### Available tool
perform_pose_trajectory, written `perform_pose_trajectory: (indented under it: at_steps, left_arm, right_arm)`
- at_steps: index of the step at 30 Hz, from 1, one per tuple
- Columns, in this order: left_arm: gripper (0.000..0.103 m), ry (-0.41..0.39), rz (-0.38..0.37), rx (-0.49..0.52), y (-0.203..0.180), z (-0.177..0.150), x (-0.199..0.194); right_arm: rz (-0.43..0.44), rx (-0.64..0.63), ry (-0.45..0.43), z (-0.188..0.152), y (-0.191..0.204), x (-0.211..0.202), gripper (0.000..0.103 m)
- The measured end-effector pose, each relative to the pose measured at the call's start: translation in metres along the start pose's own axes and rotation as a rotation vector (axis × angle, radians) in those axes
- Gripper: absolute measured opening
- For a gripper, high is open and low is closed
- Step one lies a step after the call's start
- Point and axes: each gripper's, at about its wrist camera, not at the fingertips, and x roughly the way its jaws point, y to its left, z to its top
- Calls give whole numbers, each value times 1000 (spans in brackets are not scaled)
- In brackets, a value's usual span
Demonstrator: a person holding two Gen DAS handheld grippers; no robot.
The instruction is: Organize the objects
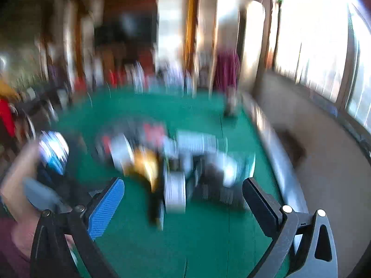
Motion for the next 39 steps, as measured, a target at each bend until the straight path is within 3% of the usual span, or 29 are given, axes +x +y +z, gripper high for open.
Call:
perform_pose_trajectory:
  at_steps: [3,5,9,16,21,23,28,31,33,37,39]
  left_arm:
    - [103,3,-6,5,0,0,0]
    - [103,7,-8,5,0,1,0]
    - [103,23,-23,-16,2,-5,-8]
    - [103,-70,-119,20,7,-7,-57]
    - [103,-115,-239,82,17,6,-85]
    - [103,-119,-245,105,20,12,-86]
    - [103,-99,-213,110,28,28,-76]
    - [103,-85,-181,136,23,35,-61]
    - [101,-77,-176,155,19,40,-52]
    - [83,-63,-201,236,3,51,-31]
    - [78,-55,-196,268,-5,56,-20]
  right_arm:
    - [31,81,52,-22,-3,25,99]
    - [11,75,49,-27,-2,28,99]
    - [53,88,28,-31,-5,20,99]
    - [139,50,3,-32,-8,6,99]
    - [192,35,73,-18,-7,32,99]
    - [186,18,123,-11,-2,52,99]
    - [203,-15,156,0,18,81,97]
    - [171,-34,189,8,28,98,84]
    - [178,-7,243,11,28,113,52]
    - [271,102,278,11,9,123,47]
    - [280,121,290,8,0,122,43]
